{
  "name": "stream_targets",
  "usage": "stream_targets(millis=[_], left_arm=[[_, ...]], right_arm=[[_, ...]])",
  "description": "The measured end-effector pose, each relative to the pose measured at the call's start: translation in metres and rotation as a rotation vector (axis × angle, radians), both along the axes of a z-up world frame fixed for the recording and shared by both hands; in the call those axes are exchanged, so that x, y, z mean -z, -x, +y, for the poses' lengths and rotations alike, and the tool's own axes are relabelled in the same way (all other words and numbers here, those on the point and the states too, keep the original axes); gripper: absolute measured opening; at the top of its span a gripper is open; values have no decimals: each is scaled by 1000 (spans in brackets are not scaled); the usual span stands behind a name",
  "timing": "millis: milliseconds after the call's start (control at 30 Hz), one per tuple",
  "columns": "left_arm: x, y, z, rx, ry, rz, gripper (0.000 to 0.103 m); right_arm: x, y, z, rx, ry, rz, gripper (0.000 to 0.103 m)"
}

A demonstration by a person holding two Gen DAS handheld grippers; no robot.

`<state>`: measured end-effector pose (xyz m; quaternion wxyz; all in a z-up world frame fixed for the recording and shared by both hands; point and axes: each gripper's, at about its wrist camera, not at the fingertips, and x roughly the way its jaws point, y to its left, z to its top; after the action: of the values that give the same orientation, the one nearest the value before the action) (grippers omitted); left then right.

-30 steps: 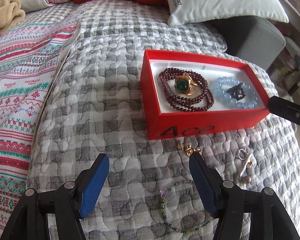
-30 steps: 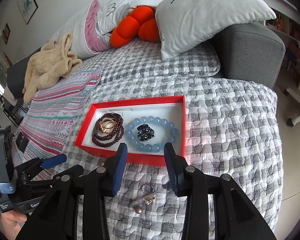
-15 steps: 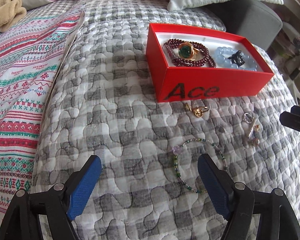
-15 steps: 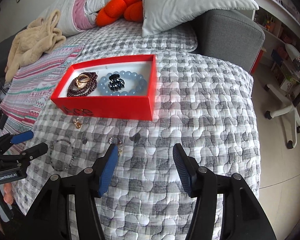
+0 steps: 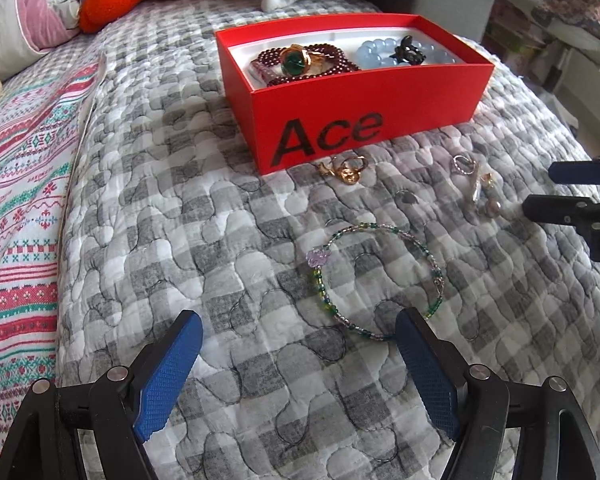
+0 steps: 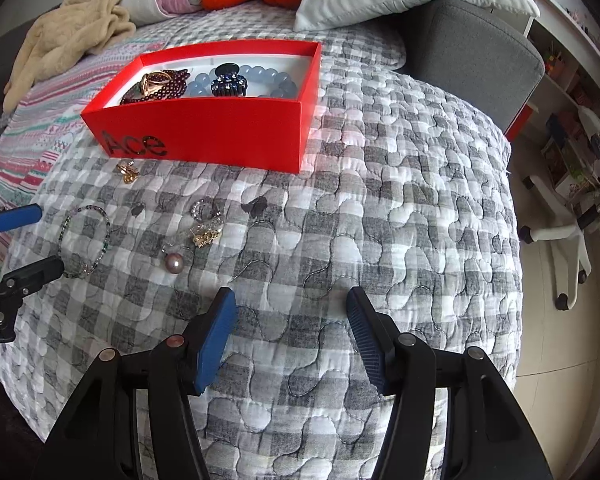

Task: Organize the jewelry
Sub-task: 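Withdraw both open tools from the box back toward the remaining jewelry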

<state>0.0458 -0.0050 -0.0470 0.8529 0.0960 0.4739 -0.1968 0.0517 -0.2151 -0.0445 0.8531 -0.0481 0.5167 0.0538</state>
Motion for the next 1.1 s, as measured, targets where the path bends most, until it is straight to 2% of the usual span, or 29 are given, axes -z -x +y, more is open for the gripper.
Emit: stream_targets(millis=[200, 267, 433, 567, 800, 900, 1100], left_arm=[[3, 6, -16, 101, 14, -6, 83], [4, 7, -21, 115, -2, -16, 82], [3, 6, -27, 140, 29, -6, 82], [5, 5, -34, 147, 16, -19, 81], [3, 9, -41, 133, -20, -48, 61], [2, 6, -37, 117, -9, -41, 57], [-3, 4, -30, 86, 14, -32, 56]], right_arm=[[1, -2, 4, -2, 5, -6, 65], [1, -2, 4, -5, 3, -6, 65], [0, -3, 5, -10, -4, -4, 65], [-1, 0, 4, -13, -8, -4, 65], [-1, 1, 5, -13, -5, -2, 65], [-1, 0, 6, -15, -10, -2, 65], [-3, -4, 21, -32, -34, 18, 65]])
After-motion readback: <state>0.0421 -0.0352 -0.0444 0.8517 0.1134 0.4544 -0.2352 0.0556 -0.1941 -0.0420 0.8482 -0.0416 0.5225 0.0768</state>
